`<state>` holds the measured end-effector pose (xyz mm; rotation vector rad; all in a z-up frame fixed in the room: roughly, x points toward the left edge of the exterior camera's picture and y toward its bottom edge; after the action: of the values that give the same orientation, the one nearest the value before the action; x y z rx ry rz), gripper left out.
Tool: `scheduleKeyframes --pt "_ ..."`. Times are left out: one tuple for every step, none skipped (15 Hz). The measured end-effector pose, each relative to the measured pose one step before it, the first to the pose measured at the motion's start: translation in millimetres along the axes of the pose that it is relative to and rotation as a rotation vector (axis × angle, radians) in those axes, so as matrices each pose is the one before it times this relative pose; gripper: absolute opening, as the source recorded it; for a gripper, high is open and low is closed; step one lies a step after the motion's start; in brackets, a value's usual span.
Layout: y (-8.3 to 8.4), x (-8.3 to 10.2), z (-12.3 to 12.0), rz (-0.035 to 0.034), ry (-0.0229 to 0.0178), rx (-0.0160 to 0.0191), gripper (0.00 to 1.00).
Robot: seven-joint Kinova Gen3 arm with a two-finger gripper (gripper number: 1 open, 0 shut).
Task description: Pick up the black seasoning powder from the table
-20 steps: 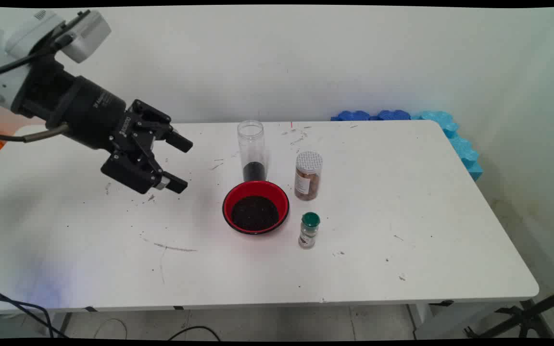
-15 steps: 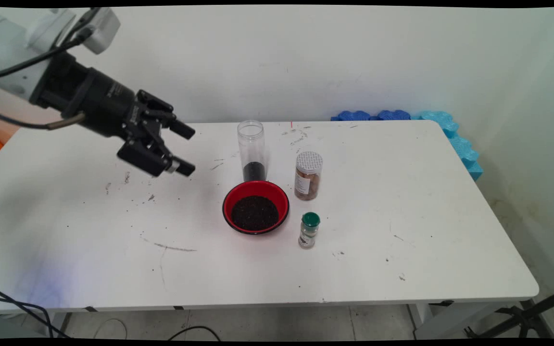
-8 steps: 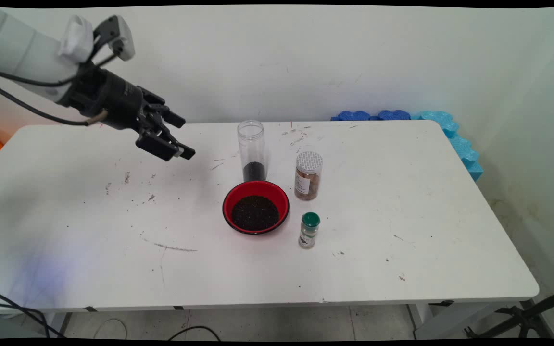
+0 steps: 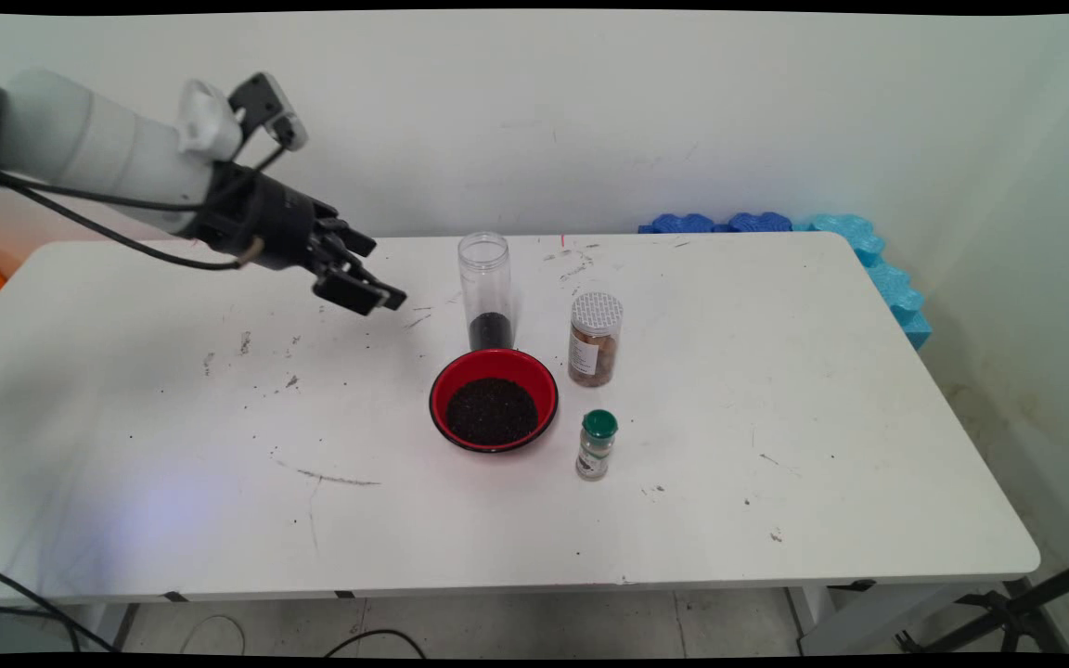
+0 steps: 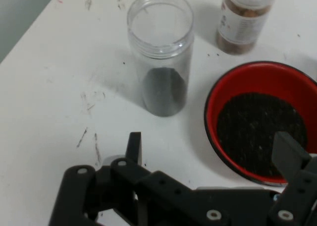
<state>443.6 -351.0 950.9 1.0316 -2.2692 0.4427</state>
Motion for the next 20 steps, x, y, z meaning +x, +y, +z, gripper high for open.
scheduleKeyframes --pt "0.27 -1.8 7.46 -0.01251 0.00828 0.00759 1.0" --pt "0.03 -1.36 7.79 -0.0115 0.00873 0.00674 1.0" --pt "-0.2 -1.08 6.51 -0.00928 0.00749 0.00563 1.0" --pt "-0.55 -1.34 8.13 -0.01099 0.00843 0.00647 1.0" --pt "-0.62 -0.93 6.42 -0.00836 0.00696 0.00559 1.0" --pt "-0.8 -1.0 7.43 -0.00847 0.00736 0.00658 1.0" --pt "-0.52 -0.63 4.08 -0.00451 0.00364 0.00369 1.0" --pt "-0.93 -0.66 6.33 -0.0062 0.00596 0.00581 1.0" --pt "-0.57 -0.34 4.23 -0.00366 0.00385 0.00338 1.0" --pt "-0.75 -0.57 6.14 -0.00534 0.00537 0.00457 1.0" --pt "-0.44 -0.39 3.77 -0.00328 0.00383 0.003 1.0" --pt "-0.24 -0.52 5.87 -0.00348 0.00497 0.00161 1.0" --pt "-0.09 -0.3 3.77 -0.00174 0.00313 0.00059 1.0" --pt "0.06 -0.48 5.56 -0.00131 0.0045 -0.00116 1.0" --pt "0.01 -0.33 3.55 -0.00056 0.00272 -0.00096 1.0" --pt "-0.12 -0.47 5.37 -0.00005 0.00403 -0.0017 1.0" --pt "-0.06 -0.26 3.5 0.00035 0.00232 -0.0011 1.0" --pt "-0.02 -0.36 5.04 0.0015 0.00394 -0.00251 1.0" --pt "-0.2 -0.36 5.5 0.00156 0.00426 -0.00243 1.0" --pt "-0.15 -0.17 5.47 0.00214 0.00378 -0.00292 1.0"
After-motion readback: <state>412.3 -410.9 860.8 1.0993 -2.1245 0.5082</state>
